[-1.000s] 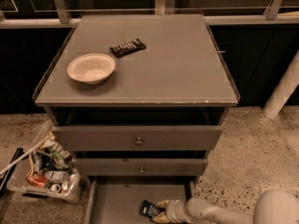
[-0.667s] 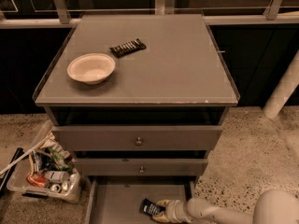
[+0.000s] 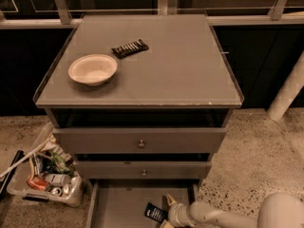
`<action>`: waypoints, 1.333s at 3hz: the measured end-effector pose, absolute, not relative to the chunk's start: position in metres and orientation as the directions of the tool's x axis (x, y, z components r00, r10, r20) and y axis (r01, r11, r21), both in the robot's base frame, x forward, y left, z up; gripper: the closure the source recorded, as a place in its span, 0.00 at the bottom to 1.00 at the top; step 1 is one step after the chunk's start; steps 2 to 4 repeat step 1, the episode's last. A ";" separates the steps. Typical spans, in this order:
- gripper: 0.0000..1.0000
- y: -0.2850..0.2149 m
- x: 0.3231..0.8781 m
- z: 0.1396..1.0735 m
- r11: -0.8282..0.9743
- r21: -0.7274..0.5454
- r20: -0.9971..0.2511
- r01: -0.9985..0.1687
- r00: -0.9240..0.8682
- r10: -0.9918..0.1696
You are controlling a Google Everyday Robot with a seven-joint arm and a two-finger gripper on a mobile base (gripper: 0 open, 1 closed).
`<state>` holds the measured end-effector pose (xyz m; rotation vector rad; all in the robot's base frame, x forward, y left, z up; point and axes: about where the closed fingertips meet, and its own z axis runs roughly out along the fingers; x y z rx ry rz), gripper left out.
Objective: Place rxbar blueberry into bottom drawer
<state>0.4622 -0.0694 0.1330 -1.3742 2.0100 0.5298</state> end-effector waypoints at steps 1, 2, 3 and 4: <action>0.00 -0.069 0.462 0.133 0.373 -0.026 -0.699 -0.928 -0.250 -0.670; 0.00 -0.069 0.462 0.133 0.373 -0.026 -0.699 -0.928 -0.250 -0.670; 0.00 -0.069 0.462 0.133 0.373 -0.026 -0.699 -0.928 -0.250 -0.670; 0.00 -0.069 0.462 0.133 0.373 -0.026 -0.699 -0.928 -0.250 -0.670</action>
Offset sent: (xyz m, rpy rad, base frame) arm 0.0000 0.0000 0.0000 0.0000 0.0000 0.0000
